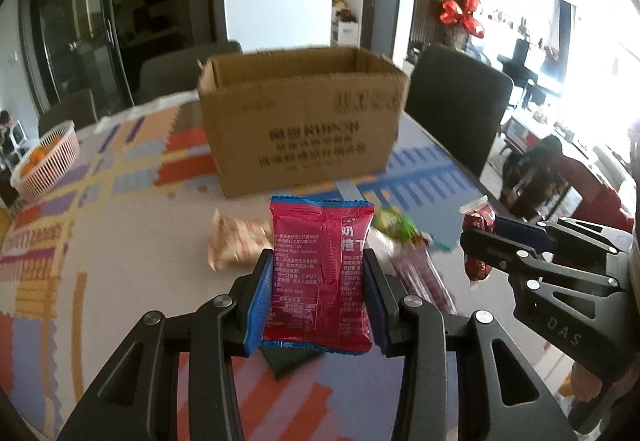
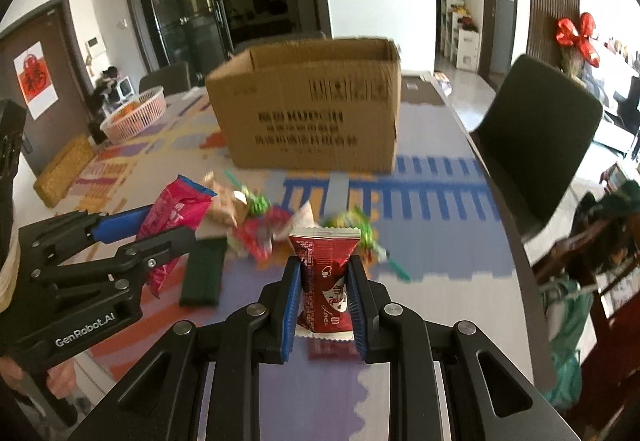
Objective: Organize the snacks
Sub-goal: 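Carry the wafer packet into the cardboard box and release it while the left gripper drops the red bag in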
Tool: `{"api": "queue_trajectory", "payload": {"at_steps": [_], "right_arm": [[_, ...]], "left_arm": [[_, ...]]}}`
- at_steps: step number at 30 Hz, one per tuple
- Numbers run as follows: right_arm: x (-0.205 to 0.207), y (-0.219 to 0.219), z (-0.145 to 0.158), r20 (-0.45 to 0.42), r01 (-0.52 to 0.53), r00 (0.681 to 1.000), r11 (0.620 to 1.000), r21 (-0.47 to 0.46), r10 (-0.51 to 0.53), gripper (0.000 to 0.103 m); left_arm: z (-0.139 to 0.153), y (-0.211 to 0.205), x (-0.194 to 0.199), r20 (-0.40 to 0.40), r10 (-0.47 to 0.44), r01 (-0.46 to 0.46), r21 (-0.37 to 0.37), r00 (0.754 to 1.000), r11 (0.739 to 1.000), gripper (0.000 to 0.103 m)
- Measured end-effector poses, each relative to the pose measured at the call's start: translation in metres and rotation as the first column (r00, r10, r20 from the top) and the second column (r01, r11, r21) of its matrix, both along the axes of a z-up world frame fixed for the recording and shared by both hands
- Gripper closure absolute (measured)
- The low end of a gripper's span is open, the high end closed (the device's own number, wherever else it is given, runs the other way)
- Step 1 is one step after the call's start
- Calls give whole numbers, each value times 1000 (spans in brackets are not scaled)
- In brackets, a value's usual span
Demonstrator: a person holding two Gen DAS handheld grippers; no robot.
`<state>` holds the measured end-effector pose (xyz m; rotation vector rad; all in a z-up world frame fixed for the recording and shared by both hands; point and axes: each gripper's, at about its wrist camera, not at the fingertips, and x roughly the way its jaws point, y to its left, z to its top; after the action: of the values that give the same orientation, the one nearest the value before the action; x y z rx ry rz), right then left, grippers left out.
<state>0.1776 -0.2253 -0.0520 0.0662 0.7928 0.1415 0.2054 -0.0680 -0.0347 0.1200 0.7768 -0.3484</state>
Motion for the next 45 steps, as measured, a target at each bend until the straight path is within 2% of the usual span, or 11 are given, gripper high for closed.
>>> {"api": "queue_trajectory", "payload": {"at_steps": [15,22,28,32,40,45], "right_arm": [[75,1,56,158,-1,987,1000,18,-2,79],[114,1,84,200,0,980,1000,8,-1,79],[148,-2,101,194,-11,981,1000,24,6,79],[172,-3,103,172,-20,985,1000,21,16,79],[218,-7,86,73,-21,997,999,26,19,79],[234,-8,76,37,-16,999,1000,22,15,79]], "left_arm": [[52,5,64,145,51,-49,-20,988,999,61],[74,3,100,182,61,-62,0,981,998,61],[88,-2,129,190,58,-61,8,980,998,61],[89,-6,151,170,53,-56,14,984,998,61],[72,-11,199,43,53,-54,10,998,999,61],[59,-13,217,-1,64,-64,24,998,998,61]]}}
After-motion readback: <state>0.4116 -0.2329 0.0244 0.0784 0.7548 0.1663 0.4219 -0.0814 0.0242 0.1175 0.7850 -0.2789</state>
